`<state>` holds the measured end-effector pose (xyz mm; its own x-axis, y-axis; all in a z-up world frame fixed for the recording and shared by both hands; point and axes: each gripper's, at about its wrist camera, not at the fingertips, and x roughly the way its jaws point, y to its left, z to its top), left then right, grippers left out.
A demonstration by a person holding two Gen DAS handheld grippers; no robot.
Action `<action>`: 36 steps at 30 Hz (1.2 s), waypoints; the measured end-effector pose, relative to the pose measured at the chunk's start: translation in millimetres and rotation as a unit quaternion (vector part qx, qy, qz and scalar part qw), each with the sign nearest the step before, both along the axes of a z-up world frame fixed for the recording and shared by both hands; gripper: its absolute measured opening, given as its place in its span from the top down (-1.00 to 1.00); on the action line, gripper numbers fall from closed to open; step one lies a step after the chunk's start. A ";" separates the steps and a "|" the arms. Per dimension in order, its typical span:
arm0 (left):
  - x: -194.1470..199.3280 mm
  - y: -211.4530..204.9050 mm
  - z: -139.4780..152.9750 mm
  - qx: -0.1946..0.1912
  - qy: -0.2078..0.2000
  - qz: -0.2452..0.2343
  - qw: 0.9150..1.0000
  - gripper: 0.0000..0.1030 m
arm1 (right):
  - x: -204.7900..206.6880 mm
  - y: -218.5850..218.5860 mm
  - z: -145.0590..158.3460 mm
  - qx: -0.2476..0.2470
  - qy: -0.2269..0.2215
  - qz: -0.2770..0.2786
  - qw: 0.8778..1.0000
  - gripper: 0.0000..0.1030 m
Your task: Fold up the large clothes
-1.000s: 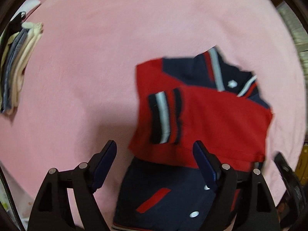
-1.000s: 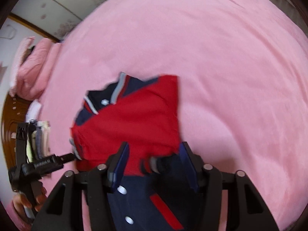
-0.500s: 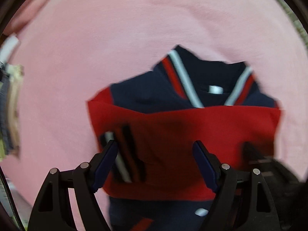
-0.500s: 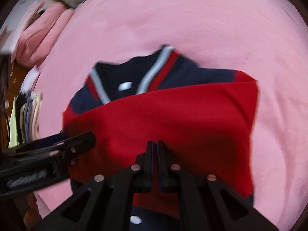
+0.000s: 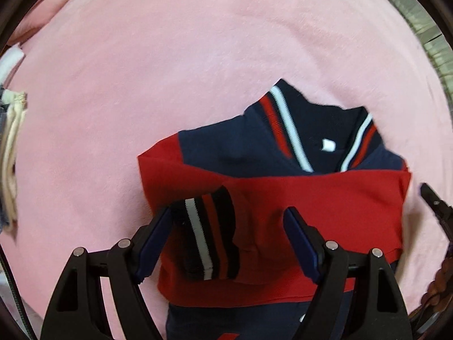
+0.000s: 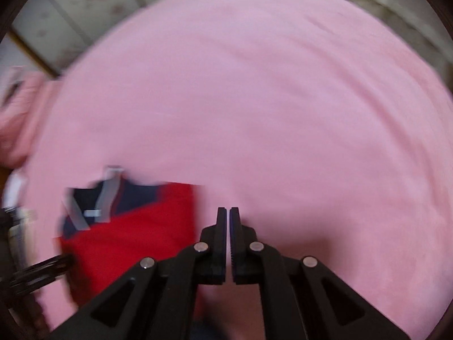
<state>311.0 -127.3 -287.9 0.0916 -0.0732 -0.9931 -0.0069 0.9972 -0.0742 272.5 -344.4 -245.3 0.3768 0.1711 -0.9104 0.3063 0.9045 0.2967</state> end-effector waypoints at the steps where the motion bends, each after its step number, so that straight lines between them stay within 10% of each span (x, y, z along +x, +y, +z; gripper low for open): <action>1: 1.7 0.9 -1.3 -0.007 0.003 0.004 1.000 -0.50 | 7.0 14.0 1.4 0.036 -0.009 0.023 0.999 0.98; 8: 9.2 16.3 -20.6 0.059 0.032 0.035 0.997 -0.51 | 29.2 91.8 -29.2 0.023 0.043 0.080 0.996 1.00; 16: -10.1 51.7 9.0 0.064 0.007 0.022 0.998 -0.52 | 2.6 19.1 -14.8 -0.113 0.043 -0.016 0.993 1.00; 23: -48.9 40.1 68.6 0.070 -0.044 -0.018 0.996 -0.52 | -36.1 -16.6 37.0 -0.103 0.012 -0.071 0.992 1.00; 36: -146.4 42.9 158.7 0.014 -0.092 -0.018 0.995 -0.67 | -133.2 34.3 114.2 -0.042 -0.046 -0.014 0.998 0.95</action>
<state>164.6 -84.4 -129.3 0.2701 -0.0520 -0.9614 0.0408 0.9983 -0.0426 139.3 -310.1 -131.1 0.4638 0.0836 -0.8820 0.3069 0.9187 0.2485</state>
